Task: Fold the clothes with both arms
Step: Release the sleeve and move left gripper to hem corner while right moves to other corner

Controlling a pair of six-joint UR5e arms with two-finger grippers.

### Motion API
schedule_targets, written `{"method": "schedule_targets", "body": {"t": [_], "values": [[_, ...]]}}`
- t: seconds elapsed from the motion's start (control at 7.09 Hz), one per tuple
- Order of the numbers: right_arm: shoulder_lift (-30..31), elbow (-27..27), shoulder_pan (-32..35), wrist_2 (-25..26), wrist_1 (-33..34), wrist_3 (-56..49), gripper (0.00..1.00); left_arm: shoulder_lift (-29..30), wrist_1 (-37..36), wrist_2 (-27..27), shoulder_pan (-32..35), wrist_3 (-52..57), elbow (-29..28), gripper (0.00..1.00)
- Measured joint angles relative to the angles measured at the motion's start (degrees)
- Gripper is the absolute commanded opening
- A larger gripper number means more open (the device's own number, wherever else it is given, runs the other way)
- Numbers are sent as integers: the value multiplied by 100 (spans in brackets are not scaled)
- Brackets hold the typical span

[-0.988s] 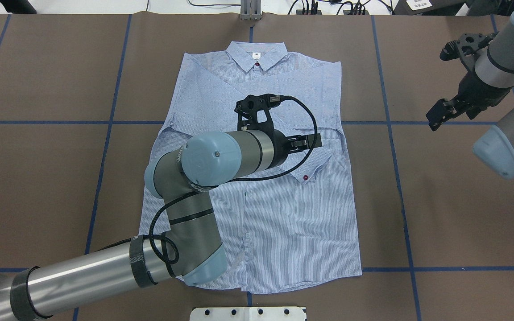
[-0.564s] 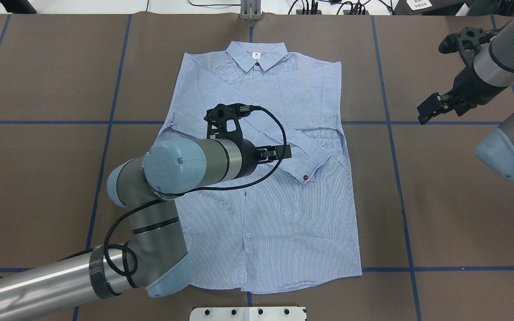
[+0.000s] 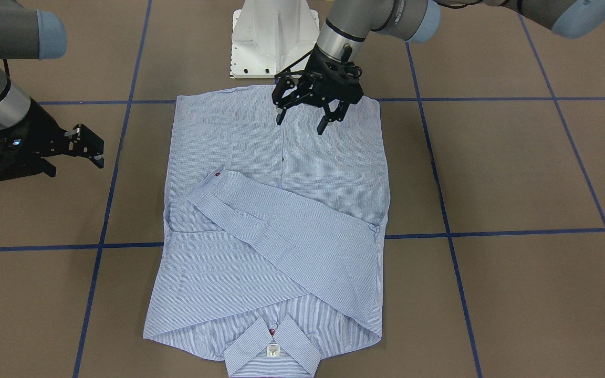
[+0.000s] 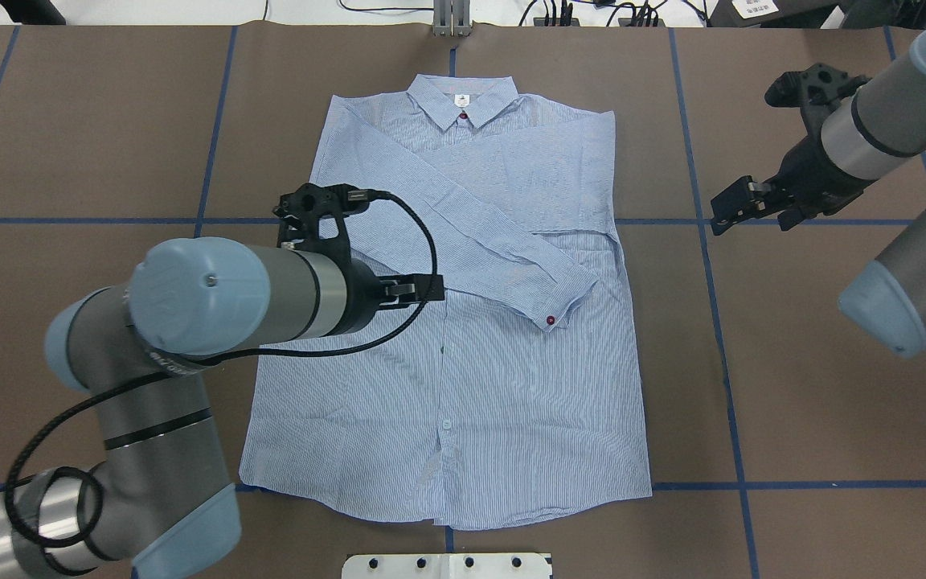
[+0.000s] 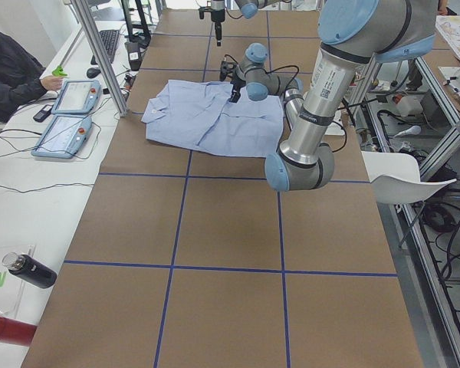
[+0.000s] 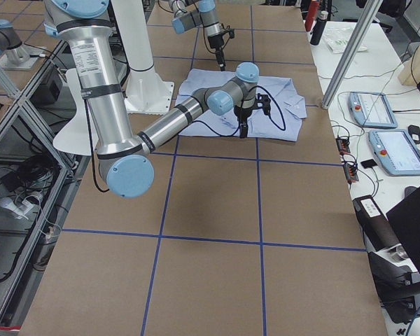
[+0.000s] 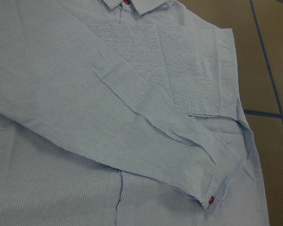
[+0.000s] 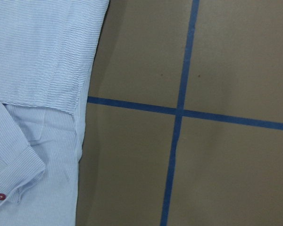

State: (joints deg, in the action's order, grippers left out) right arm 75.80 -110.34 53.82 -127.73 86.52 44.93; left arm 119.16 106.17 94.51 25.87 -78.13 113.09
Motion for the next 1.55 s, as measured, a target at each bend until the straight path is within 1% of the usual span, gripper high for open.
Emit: {"method": "schedule_targets", "body": {"t": [0.14, 0.28, 0.42, 0.56, 0.85, 0.99, 1.13, 1.55], "values": [[106, -60, -284, 59, -396, 515, 100, -324, -177, 63, 49, 63, 383, 99], [347, -189, -653, 224, -870, 1054, 100, -609, -277, 104, 101, 106, 644, 99], [587, -383, -1125, 499, -1230, 1622, 100, -784, -328, 131, 147, 121, 796, 99], [696, -547, -1695, 861, -1377, 2177, 98, -864, -352, 139, 178, 121, 875, 99], [760, -754, -2847, 1708, -1408, 3112, 95, -897, -371, 139, 210, 119, 917, 99], [815, -760, -3177, 1945, -1383, 3278, 92, -892, -408, 136, 213, 116, 943, 99], [878, -706, -3363, 2096, -1371, 3338, 92, -868, -519, 132, 214, 115, 988, 99], [1047, -558, -3596, 2245, -1360, 3366, 83, -819, -719, 127, 203, 106, 1069, 99]]}}
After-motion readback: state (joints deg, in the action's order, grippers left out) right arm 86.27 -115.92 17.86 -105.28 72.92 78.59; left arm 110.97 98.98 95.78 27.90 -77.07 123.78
